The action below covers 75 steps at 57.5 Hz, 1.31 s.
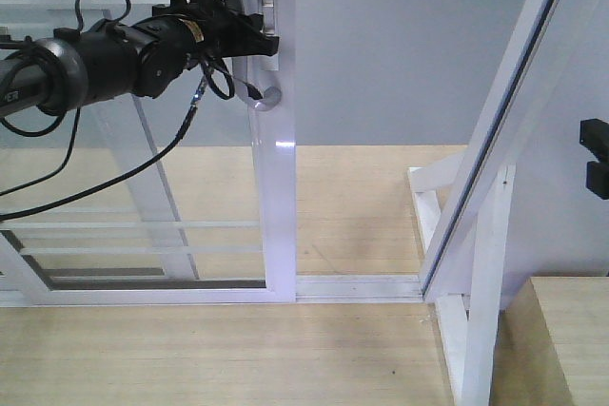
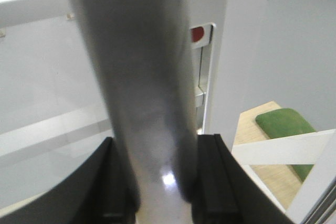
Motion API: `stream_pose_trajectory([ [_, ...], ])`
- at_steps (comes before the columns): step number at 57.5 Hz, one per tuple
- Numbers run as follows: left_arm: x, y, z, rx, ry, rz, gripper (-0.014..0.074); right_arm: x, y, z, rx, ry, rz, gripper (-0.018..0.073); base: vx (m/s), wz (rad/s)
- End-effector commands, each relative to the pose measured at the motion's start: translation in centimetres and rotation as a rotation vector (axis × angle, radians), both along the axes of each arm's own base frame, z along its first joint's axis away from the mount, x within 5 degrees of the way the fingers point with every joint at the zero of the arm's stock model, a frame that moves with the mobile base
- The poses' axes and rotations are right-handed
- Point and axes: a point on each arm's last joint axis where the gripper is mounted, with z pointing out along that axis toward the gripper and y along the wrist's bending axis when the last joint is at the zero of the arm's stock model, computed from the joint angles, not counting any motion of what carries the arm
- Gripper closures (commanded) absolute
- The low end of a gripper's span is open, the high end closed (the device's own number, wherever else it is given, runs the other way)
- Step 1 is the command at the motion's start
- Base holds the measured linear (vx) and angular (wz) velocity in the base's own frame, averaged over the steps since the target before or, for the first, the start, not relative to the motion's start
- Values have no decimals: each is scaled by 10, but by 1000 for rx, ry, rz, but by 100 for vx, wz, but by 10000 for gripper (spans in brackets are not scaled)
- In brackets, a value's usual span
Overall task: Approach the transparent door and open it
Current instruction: 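Slide the door frame farther open with the left gripper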
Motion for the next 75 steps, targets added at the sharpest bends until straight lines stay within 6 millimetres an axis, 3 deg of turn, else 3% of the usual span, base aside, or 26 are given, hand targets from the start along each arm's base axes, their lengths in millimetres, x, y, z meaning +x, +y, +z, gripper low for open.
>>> stream_pose_trajectory([
  [1,4,25,72,-141,-290,44,589,2,0,17,-6,-109,4,17,0,0],
  [18,-1,28,77,-55,-263,41,589,2,0,16,-7,-102,3,17,0,0],
  [46,-3,84,102,-26,-238,163,589,2,0,17,-6,-110,4,17,0,0],
  [75,-16,112,107,39,-66,235,589,2,0,17,-6,-109,4,17,0,0],
])
